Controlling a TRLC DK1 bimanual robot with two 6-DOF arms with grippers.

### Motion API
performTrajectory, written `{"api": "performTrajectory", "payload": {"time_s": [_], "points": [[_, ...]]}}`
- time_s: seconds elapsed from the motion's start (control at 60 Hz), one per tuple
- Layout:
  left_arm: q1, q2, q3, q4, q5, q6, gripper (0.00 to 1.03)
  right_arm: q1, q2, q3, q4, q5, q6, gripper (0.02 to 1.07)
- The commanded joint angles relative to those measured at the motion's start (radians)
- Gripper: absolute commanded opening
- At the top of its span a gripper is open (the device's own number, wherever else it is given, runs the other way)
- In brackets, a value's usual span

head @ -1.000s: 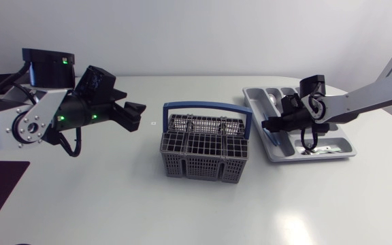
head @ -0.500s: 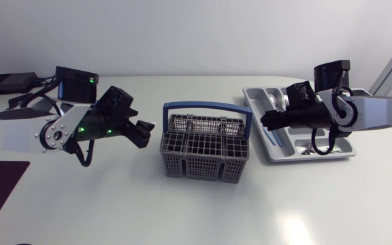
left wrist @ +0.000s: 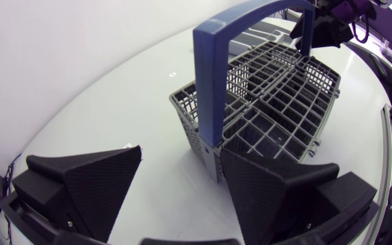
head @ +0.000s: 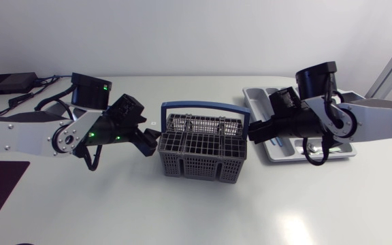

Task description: Unload the cutlery basket into the drawer organizer.

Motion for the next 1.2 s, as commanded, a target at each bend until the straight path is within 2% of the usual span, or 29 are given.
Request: {"api": "performTrajectory", "payload": {"time_s": [0.0,0.433,0.867,1.183], "points": [[0.000,0.028,-0.033,-0.004,0.015,0.020,1.00,0.048,0.067,0.032,-0.006,-0.010,0.034,0.78],[0.060,-0.012,-0.055,-0.007,0.030,0.046,1.00,0.140,0.220,0.189,-0.006,0.048,0.069,0.78],[0.075,-0.024,-0.064,-0.018,0.042,0.056,1.00,0.139,0.231,0.196,-0.002,0.065,0.076,0.78],[0.081,-0.067,-0.098,-0.027,0.051,0.057,1.00,0.096,0.135,0.112,0.026,0.142,0.060,1.00]]}}
